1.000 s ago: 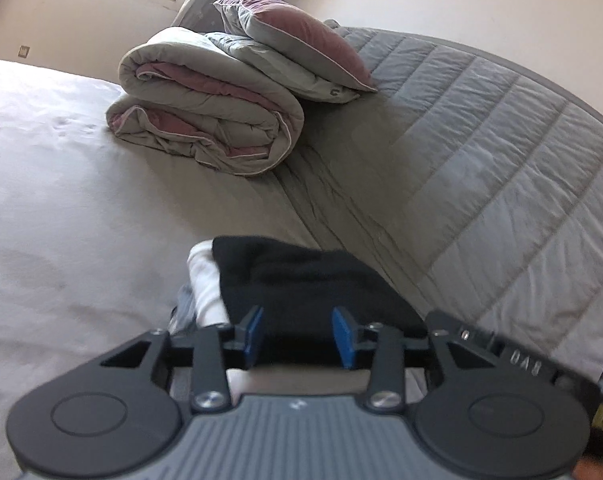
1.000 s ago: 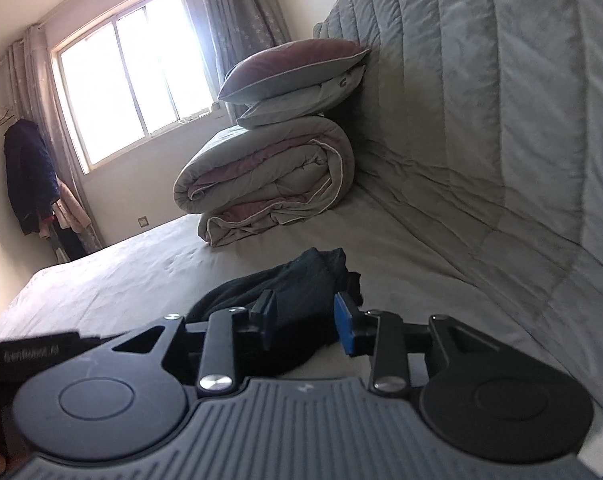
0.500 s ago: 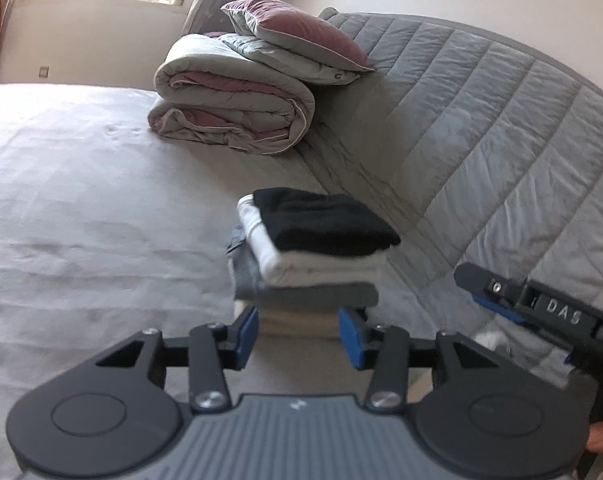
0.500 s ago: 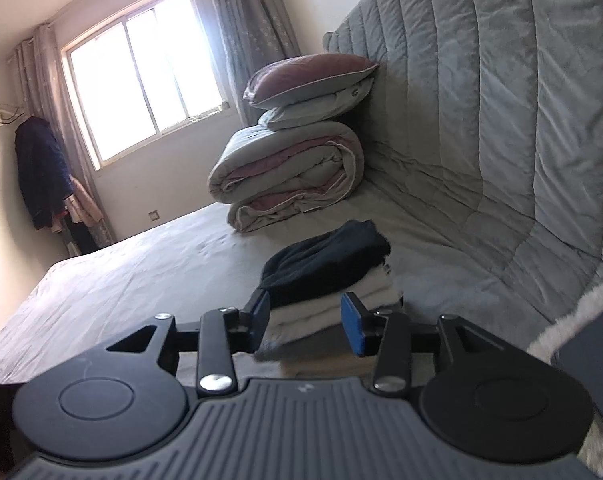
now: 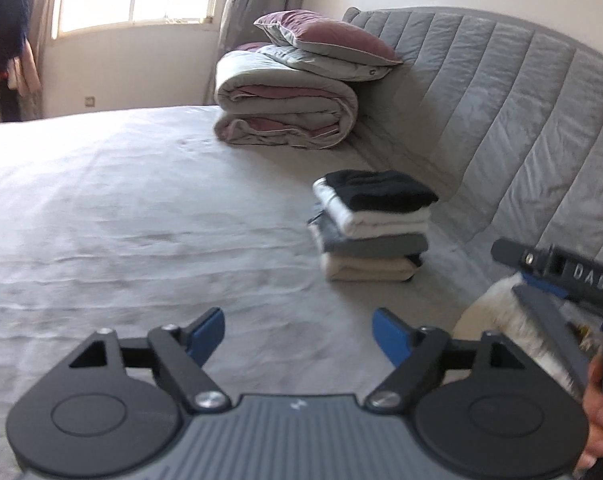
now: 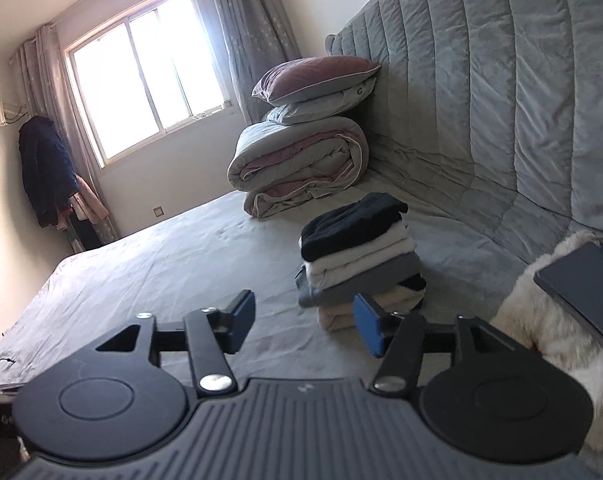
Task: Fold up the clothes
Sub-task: 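Open both grippers and withdraw them from the clothes stack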
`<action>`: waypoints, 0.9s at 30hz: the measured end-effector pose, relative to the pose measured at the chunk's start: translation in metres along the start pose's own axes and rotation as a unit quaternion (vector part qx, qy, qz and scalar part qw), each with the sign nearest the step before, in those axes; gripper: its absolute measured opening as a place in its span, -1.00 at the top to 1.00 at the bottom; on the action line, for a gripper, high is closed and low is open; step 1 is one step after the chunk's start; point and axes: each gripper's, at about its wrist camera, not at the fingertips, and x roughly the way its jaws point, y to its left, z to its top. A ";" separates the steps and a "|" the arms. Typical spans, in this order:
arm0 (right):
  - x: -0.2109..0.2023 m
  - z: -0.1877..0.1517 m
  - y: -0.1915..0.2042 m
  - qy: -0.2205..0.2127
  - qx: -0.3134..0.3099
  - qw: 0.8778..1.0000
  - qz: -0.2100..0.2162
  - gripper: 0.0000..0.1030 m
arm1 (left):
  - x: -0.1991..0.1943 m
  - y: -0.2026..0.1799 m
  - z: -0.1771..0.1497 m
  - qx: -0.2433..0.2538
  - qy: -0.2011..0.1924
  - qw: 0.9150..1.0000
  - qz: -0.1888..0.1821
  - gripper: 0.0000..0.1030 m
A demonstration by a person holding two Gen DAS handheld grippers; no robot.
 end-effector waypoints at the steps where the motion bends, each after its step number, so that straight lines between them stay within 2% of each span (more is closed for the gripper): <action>1: -0.005 -0.003 0.003 -0.002 0.000 1.000 -0.004 -0.51 | -0.006 0.001 -0.004 0.001 0.006 1.000 0.005 -0.72; 3: -0.015 -0.008 0.008 -0.005 -0.001 1.000 -0.011 -0.59 | -0.018 0.004 -0.013 0.002 0.016 1.000 0.011 -0.79; 5: -0.024 -0.014 0.014 -0.008 -0.001 1.000 -0.019 -0.82 | -0.030 0.005 -0.022 0.003 0.021 1.000 0.013 -0.94; 6: -0.029 -0.017 0.015 -0.011 0.002 1.000 -0.023 -1.00 | -0.036 0.005 -0.027 0.006 0.022 1.000 0.015 -0.98; 8: -0.039 -0.024 0.017 -0.017 0.008 0.999 -0.031 -1.00 | -0.046 0.004 -0.036 0.014 0.022 0.999 0.022 -0.98; 12: -0.046 -0.036 0.016 0.000 0.027 0.998 -0.049 -1.00 | -0.061 0.001 -0.050 0.028 0.028 0.999 0.031 -0.99; 16: -0.050 -0.046 0.020 0.025 0.029 0.997 -0.068 -1.00 | -0.073 -0.002 -0.062 0.033 0.026 0.999 0.025 -0.99; 23: -0.049 -0.059 0.023 0.088 0.027 0.994 -0.065 -1.00 | -0.087 -0.016 -0.072 0.069 0.018 0.997 0.032 -0.99; 27: -0.057 -0.065 0.028 0.087 0.015 0.994 -0.070 -1.00 | -0.094 -0.020 -0.075 0.080 0.008 0.996 0.039 -0.99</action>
